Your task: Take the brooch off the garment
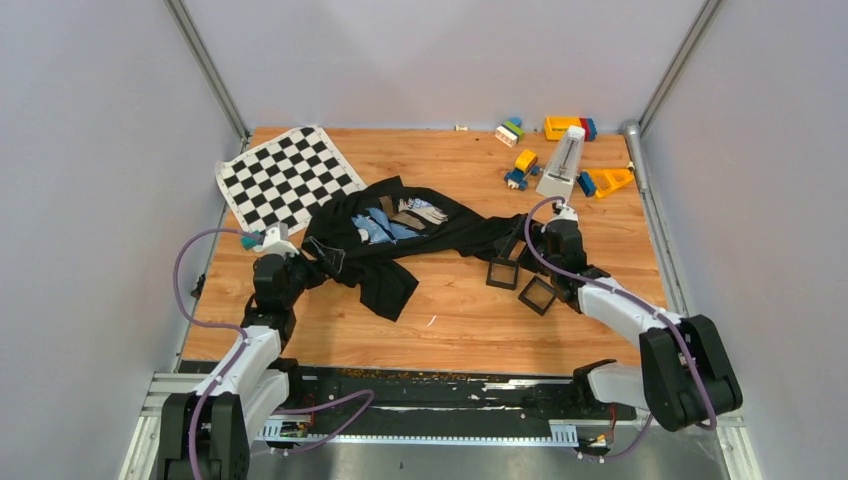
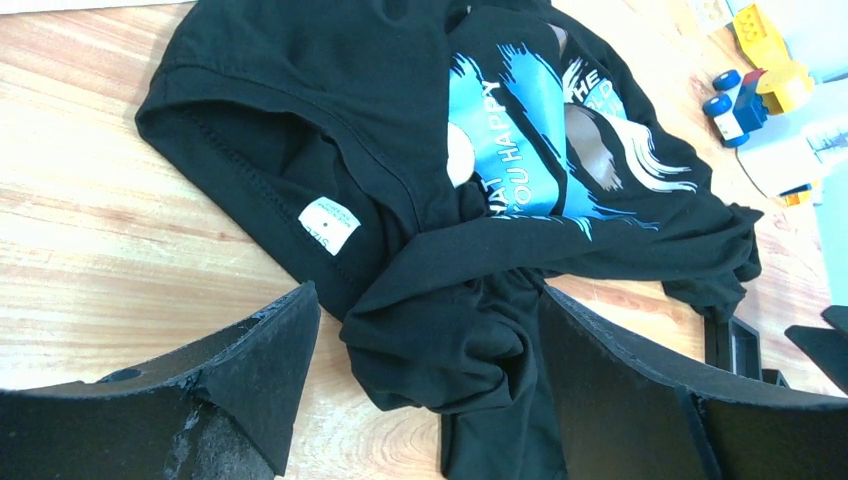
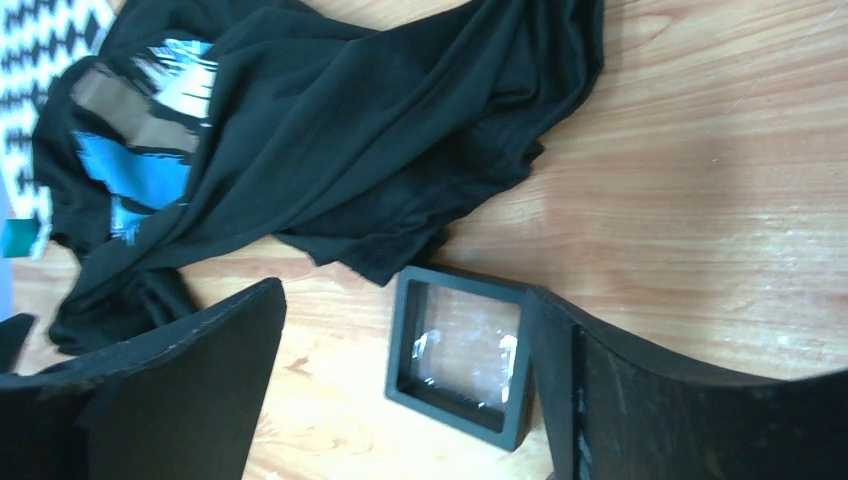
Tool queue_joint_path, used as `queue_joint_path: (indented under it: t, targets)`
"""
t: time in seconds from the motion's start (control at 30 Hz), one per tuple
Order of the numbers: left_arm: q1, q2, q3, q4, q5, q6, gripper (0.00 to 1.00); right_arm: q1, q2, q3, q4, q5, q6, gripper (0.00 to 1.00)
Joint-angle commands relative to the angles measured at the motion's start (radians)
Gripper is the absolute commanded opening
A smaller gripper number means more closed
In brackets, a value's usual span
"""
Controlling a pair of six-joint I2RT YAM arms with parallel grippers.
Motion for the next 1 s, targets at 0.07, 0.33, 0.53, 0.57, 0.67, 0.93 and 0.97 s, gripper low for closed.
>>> queue_joint_path:
  t: [0.07,0.33,0.53,0.57,0.67,0.93,0.97]
  targets:
    - [0.006,0.000,0.037,0.044,-0.067,-0.024,0.84,0.017,0.124,0.057,0.070,0.099,-0.016,0.80]
    - [0.006,0.117,0.173,-0.122,-0.218,-0.042,0.89,0.046,0.304,0.159,0.068,0.138,-0.031,0.80]
    - [0.006,0.287,0.283,-0.159,-0.247,-0.058,0.90,0.081,0.412,0.232,0.043,0.136,-0.045,0.77]
    - [0.006,0.305,0.291,-0.143,-0.246,-0.061,0.90,0.085,0.424,0.243,0.034,0.129,-0.051,0.72]
    - [0.006,0.408,0.344,-0.145,-0.259,-0.061,0.90,0.093,0.426,0.259,0.016,0.102,-0.073,0.44]
    - [0.034,0.554,0.403,-0.141,-0.293,-0.069,0.86,0.093,0.293,0.201,-0.004,0.224,-0.060,0.00]
    - [0.038,0.556,0.397,-0.133,-0.305,-0.069,0.86,0.093,0.267,0.184,0.003,0.246,-0.056,0.00]
